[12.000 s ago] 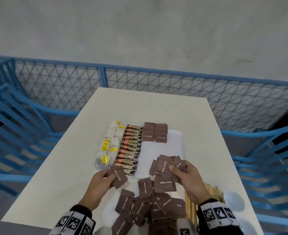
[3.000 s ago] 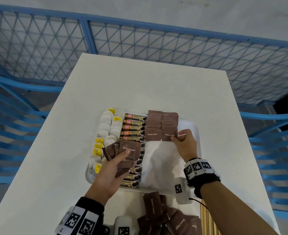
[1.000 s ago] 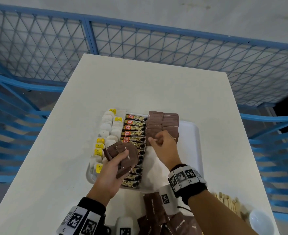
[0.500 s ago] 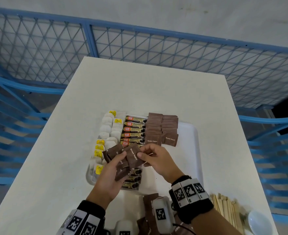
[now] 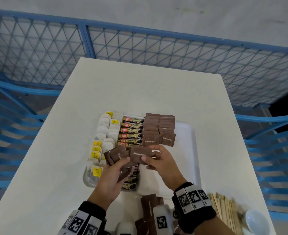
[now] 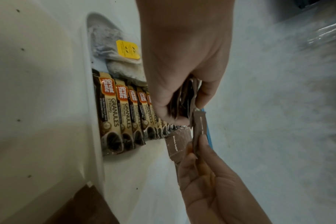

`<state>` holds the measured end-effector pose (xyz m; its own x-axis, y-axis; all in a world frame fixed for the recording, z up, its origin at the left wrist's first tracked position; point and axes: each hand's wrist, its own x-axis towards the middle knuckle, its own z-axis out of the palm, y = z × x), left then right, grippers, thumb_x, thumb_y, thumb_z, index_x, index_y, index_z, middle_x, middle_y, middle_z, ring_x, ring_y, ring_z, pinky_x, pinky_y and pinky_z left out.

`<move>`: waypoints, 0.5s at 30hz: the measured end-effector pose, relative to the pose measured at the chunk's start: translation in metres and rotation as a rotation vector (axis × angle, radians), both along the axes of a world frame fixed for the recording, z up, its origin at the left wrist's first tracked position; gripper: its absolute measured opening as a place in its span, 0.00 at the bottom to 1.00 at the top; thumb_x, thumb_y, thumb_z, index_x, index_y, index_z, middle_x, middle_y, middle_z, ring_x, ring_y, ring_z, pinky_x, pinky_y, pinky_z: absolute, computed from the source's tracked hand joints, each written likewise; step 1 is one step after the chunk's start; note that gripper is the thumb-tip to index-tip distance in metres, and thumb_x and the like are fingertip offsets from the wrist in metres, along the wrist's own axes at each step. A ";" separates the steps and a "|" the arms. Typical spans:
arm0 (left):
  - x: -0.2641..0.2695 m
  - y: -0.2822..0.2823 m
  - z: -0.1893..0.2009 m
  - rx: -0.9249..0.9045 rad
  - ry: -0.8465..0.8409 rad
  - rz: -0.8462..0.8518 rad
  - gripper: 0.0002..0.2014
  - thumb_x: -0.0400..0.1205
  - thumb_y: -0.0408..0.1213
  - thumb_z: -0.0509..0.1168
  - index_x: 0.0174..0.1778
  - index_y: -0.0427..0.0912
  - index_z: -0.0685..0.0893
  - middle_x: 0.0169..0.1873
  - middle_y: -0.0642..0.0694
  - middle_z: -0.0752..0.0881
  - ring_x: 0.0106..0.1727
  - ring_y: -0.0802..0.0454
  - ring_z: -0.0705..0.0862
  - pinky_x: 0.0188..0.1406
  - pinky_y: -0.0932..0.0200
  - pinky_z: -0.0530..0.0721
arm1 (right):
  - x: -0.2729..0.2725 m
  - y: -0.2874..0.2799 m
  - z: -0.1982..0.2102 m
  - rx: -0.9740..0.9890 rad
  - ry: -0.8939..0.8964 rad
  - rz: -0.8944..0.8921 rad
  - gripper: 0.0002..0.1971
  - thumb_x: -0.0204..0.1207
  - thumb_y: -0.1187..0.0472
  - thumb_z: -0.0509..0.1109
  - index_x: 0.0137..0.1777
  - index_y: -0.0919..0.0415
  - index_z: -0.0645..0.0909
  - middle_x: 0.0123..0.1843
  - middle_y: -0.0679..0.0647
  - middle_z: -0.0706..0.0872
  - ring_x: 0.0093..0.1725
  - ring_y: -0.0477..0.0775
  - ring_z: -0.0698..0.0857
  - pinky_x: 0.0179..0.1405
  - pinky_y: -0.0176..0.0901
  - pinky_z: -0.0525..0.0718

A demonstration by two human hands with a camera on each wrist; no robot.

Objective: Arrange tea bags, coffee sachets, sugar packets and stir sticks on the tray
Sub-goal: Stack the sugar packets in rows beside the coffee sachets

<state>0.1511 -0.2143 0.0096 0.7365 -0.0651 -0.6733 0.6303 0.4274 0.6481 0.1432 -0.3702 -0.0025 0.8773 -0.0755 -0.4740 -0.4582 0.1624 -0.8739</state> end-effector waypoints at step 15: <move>0.000 0.001 0.003 -0.024 0.051 0.012 0.07 0.80 0.26 0.61 0.42 0.37 0.84 0.29 0.41 0.89 0.28 0.48 0.85 0.37 0.58 0.84 | 0.030 -0.085 -0.039 -0.527 0.039 -0.232 0.12 0.71 0.66 0.75 0.49 0.55 0.77 0.42 0.52 0.86 0.41 0.49 0.83 0.37 0.32 0.76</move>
